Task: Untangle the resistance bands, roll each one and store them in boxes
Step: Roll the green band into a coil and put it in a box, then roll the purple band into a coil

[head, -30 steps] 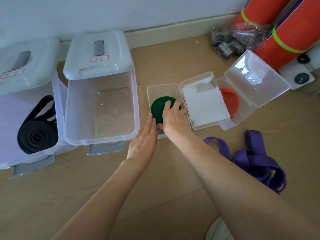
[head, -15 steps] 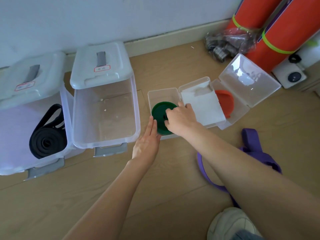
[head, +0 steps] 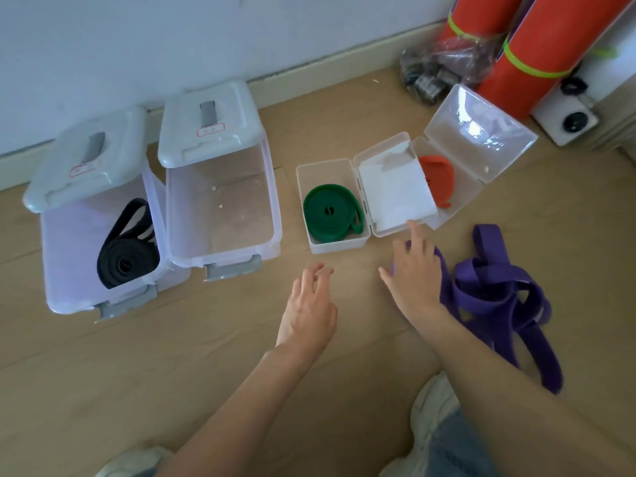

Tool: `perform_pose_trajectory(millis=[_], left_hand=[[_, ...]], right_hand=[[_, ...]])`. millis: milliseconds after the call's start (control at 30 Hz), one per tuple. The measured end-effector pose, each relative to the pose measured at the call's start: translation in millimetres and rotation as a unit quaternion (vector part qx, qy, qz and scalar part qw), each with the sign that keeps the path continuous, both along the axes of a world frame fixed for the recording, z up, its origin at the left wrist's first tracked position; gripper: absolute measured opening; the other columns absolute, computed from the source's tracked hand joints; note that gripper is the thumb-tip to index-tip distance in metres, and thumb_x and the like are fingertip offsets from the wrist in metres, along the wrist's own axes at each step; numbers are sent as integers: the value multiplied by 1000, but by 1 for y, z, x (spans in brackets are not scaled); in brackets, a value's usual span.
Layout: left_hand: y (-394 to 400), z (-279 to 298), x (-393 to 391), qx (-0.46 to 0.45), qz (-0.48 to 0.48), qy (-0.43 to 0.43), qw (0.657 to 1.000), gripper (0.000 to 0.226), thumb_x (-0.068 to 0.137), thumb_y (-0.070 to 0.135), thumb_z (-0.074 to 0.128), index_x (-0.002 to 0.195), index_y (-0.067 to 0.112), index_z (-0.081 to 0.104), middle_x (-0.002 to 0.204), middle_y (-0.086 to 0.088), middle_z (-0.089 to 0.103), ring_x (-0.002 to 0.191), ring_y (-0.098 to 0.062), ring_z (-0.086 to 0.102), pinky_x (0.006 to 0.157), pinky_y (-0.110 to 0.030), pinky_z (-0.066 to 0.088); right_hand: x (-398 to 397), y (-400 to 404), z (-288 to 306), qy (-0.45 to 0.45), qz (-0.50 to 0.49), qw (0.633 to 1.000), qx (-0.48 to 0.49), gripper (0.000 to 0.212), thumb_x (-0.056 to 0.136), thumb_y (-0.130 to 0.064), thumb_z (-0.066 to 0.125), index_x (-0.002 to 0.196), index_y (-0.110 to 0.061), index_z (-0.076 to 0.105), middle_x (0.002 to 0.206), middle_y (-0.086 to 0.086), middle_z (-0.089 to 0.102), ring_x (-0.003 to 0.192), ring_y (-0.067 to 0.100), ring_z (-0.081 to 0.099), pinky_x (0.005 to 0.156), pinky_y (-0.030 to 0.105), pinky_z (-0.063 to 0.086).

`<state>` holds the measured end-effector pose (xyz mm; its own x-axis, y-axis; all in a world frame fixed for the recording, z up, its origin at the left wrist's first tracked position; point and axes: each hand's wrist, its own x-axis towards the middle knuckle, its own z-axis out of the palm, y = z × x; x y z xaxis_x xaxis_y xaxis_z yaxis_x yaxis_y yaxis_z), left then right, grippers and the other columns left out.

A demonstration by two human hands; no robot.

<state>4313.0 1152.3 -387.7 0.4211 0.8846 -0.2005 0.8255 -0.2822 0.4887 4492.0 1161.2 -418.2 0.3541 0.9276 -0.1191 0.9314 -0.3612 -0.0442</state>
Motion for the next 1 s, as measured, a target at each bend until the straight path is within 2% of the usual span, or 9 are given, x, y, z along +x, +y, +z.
perform_pose_trajectory(millis=[100,267,467,633,733,800,867,900,1000], left_hand=[[1,2,-2,-15,-6,14,1000,56,85,0,41,139,7,32,144,-8,28,129,-22,34,109,-26,25],[0,-3,1,-16,-32,45,998,59,83,2,42,141,8,28,144,-8,27,128,-23,35,107,-28,28],[29,-20,22,5,-72,131,989,75,84,6,43,148,14,5,157,-6,-6,144,-27,-4,114,-37,14],[45,-32,40,-12,-90,187,978,78,88,11,41,147,9,-9,155,-12,-16,143,-32,-15,117,-40,4],[51,-33,45,-3,-99,188,977,76,89,12,40,147,9,-9,156,-12,-16,143,-30,-15,117,-40,3],[51,-30,42,-14,-94,164,982,76,89,12,41,148,9,-6,156,-10,-14,144,-27,-13,118,-40,4],[45,-26,35,-41,-89,90,991,81,87,14,47,148,11,-5,157,-5,-14,144,-23,-12,117,-38,5],[41,-21,32,-83,-97,39,991,87,86,18,54,148,14,-7,157,-2,-15,144,-21,-13,117,-37,5],[36,1,30,-205,-96,-105,968,113,75,29,75,146,23,-11,156,4,-17,143,-15,-15,115,-32,4]], right_hand=[[-8,-22,-6,24,-38,999,-13,67,79,-35,70,132,-7,41,152,15,18,124,37,37,91,44,42],[16,-11,-19,57,27,997,-36,62,85,4,52,142,-8,28,155,14,-1,137,30,25,104,34,38],[46,37,11,114,154,980,-56,31,80,-14,65,107,0,57,158,6,-5,128,31,35,98,38,36],[33,0,6,170,-42,974,143,28,80,-15,66,106,-6,59,144,11,30,121,32,44,89,39,44],[27,-11,-11,207,-114,968,-80,61,79,-36,70,127,-8,46,131,14,44,121,35,45,95,42,40],[20,-7,-13,253,-99,949,-158,38,83,-23,66,116,-10,54,115,14,54,115,33,51,88,36,42],[11,0,-4,280,-83,951,-103,7,83,-6,58,85,-13,60,93,14,57,102,33,57,80,35,43],[9,6,3,284,-57,955,-68,13,81,-3,58,72,-13,58,86,14,55,94,32,56,78,39,44],[11,14,44,262,20,965,-3,7,76,-12,68,73,-10,62,101,10,44,102,27,40,89,38,38]])
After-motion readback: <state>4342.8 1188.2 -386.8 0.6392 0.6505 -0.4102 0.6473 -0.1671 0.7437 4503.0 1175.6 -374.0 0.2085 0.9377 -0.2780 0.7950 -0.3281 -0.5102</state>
